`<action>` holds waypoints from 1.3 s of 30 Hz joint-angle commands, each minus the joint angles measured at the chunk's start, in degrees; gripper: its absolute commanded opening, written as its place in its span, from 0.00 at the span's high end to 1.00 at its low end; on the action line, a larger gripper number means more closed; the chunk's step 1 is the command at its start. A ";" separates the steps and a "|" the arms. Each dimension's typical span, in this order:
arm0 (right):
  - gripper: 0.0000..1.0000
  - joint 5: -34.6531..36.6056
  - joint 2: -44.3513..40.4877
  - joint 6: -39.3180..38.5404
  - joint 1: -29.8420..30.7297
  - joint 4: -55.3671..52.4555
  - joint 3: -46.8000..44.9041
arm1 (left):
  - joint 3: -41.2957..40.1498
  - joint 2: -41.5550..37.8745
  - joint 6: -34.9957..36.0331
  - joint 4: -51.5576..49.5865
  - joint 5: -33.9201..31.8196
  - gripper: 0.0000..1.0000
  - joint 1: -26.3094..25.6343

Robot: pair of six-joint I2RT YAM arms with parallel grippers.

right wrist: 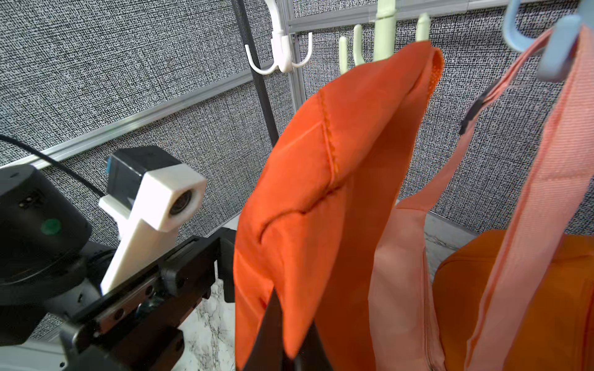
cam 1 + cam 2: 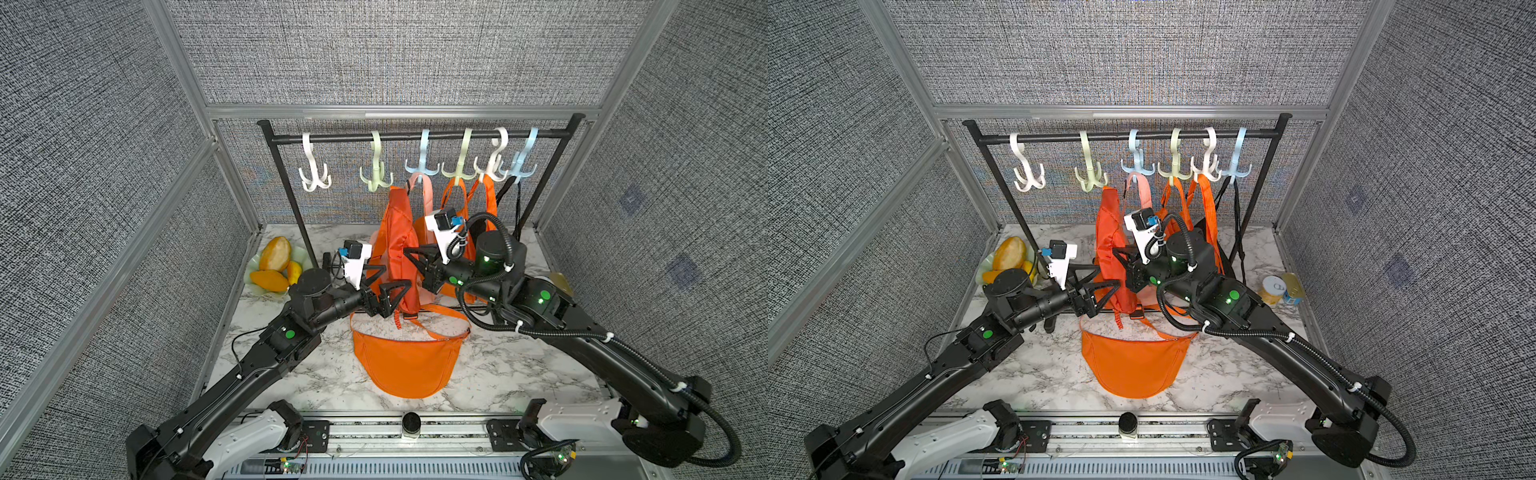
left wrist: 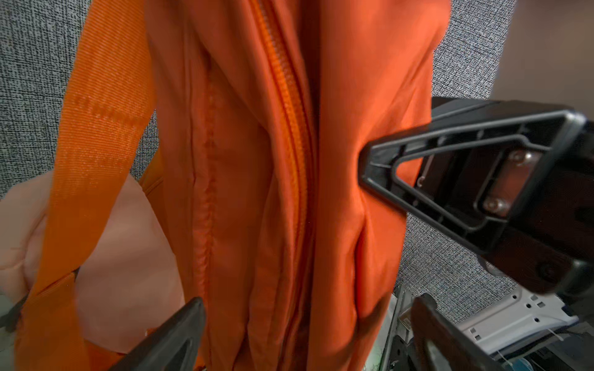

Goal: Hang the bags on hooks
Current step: Pick up the bag from the bag.

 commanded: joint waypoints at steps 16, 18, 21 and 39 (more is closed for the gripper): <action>1.00 7.61 0.29 3.40 3.35 13.06 -7.40 | 3.43 5.74 1.39 -0.77 -5.74 0.37 -0.49; 1.00 7.92 0.18 2.96 3.33 13.08 -7.68 | 3.60 5.46 1.34 -1.23 -5.97 0.47 -0.49; 1.00 8.91 -0.56 2.17 3.33 12.74 -8.08 | 3.54 4.70 1.41 -2.29 -6.28 0.65 -0.51; 0.19 13.95 -17.29 -4.28 0.56 5.07 -17.53 | 15.52 1.55 12.75 -19.50 11.72 1.00 0.80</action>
